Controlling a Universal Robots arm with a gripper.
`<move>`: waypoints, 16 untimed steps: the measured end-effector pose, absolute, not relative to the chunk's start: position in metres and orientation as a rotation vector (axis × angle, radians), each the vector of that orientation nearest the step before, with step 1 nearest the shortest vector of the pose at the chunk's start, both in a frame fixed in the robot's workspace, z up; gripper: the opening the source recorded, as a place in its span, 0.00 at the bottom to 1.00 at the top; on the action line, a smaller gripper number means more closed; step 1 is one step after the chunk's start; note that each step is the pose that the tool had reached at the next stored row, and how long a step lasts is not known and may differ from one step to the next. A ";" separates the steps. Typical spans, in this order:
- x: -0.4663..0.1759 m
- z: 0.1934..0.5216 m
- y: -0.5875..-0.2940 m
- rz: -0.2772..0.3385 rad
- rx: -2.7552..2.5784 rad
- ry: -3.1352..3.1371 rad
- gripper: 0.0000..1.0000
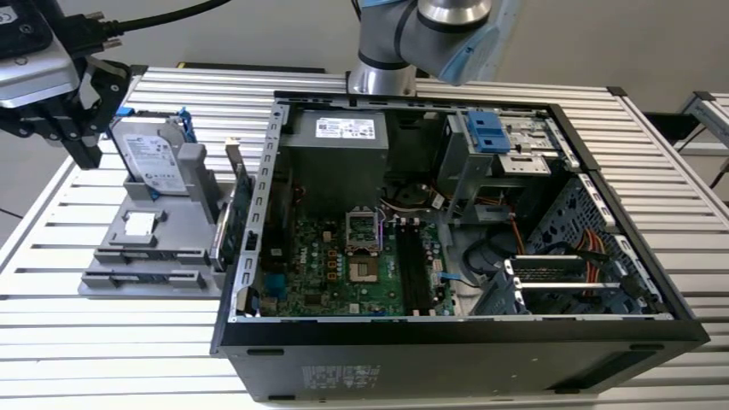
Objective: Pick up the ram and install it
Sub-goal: 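Pick up the ram and move it above insertion slot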
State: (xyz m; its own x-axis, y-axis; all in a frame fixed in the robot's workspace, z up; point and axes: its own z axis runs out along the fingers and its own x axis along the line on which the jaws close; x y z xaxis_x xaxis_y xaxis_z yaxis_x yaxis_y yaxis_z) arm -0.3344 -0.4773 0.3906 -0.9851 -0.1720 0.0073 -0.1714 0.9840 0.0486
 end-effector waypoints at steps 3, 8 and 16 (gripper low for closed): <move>-0.334 0.391 -0.477 -0.075 0.281 -3.116 0.00; -0.334 0.391 -0.477 -0.075 0.301 -3.114 0.00; -0.335 0.391 -0.477 -0.074 0.331 -3.111 0.00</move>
State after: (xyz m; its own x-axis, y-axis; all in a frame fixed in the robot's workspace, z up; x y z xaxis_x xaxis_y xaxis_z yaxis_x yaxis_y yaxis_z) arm -0.3346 -0.4773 0.3906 -0.9775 -0.2108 0.0074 -0.2102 0.9765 0.0486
